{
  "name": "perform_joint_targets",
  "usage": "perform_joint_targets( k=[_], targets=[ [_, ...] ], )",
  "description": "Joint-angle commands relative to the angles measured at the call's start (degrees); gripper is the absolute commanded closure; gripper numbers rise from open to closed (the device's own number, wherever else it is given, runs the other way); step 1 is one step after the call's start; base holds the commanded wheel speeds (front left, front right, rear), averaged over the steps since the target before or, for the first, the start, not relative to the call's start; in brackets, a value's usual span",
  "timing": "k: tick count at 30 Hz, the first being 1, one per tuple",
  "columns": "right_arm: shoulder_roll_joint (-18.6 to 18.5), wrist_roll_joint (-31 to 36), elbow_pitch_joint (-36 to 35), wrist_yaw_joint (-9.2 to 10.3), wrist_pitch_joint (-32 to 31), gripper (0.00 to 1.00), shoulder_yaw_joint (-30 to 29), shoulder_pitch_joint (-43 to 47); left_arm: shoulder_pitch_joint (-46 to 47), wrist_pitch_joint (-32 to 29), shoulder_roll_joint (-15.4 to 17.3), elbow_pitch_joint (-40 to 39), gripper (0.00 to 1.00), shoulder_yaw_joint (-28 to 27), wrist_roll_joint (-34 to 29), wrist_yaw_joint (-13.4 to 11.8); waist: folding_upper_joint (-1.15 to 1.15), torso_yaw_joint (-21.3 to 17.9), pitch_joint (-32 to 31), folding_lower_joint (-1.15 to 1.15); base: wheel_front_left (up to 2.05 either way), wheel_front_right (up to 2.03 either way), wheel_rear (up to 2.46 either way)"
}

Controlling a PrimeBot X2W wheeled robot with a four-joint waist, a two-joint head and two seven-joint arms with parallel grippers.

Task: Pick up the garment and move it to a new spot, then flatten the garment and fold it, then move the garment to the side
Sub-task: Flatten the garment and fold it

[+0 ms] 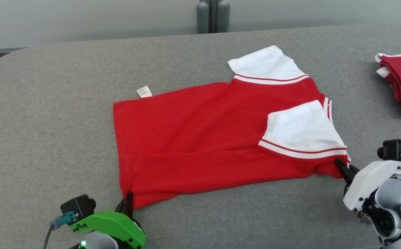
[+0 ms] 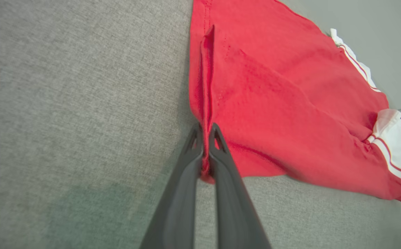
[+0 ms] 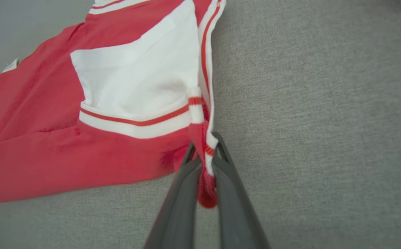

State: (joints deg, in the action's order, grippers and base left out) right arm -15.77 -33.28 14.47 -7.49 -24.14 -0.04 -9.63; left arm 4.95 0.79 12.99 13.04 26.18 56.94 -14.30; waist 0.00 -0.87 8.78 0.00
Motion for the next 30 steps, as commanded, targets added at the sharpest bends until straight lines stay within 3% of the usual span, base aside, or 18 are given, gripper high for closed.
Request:
perform_joint_targets(
  k=[1,8,15,16,17,18,22,30],
  targets=[
    [1.2,0.2,-1.6,0.02,-0.1,1.0,-0.8,2.1,-1.1,-0.2,0.8,-0.7,1.0,-0.1,0.2,-0.4,0.0,0.0,0.0,0.0,0.0,0.0,0.0],
    [5.1,1.7,-8.2,0.02,-1.1,1.0,-3.4,7.4,-2.1,-1.2,3.5,-3.0,1.0,-1.3,0.0,-1.8,0.0,-0.7,-0.1,0.0,0.0,0.0,0.0],
    [6.4,3.5,-11.0,0.02,-2.7,1.0,-4.8,8.6,-2.0,-2.5,5.3,-4.5,1.0,-0.9,-0.8,-2.4,0.0,-1.5,-0.5,0.0,0.0,0.0,0.0],
    [6.5,3.8,-11.0,0.02,-3.0,0.69,-5.0,8.8,-2.1,-2.5,5.4,-4.6,0.78,-0.7,-1.0,-2.4,0.0,-1.5,-0.6,0.0,0.0,0.0,0.0],
    [6.5,4.4,-11.0,0.02,-2.9,0.0,-5.2,9.0,-2.2,-2.4,5.4,-4.6,0.36,-0.6,-1.3,-2.6,0.0,-1.6,-0.7,0.0,0.0,0.0,0.0],
    [6.7,4.6,-11.1,0.02,-2.7,0.0,-5.3,9.2,-2.3,-2.2,5.4,-4.6,0.0,-0.4,-1.5,-2.7,0.0,-1.6,-0.8,0.0,0.0,0.0,0.0],
    [6.8,5.2,-12.5,0.02,-1.9,0.0,-6.8,9.8,-1.2,-2.3,6.8,-5.7,0.0,-0.3,-2.8,-3.3,0.0,-1.5,-1.2,0.0,0.0,0.0,0.0],
    [5.5,6.6,-16.9,0.02,-1.4,0.0,-8.3,5.8,10.7,-8.5,14.3,-7.4,0.0,2.7,-9.7,-1.2,0.0,-2.4,0.8,0.0,0.0,0.0,0.0]
  ],
)
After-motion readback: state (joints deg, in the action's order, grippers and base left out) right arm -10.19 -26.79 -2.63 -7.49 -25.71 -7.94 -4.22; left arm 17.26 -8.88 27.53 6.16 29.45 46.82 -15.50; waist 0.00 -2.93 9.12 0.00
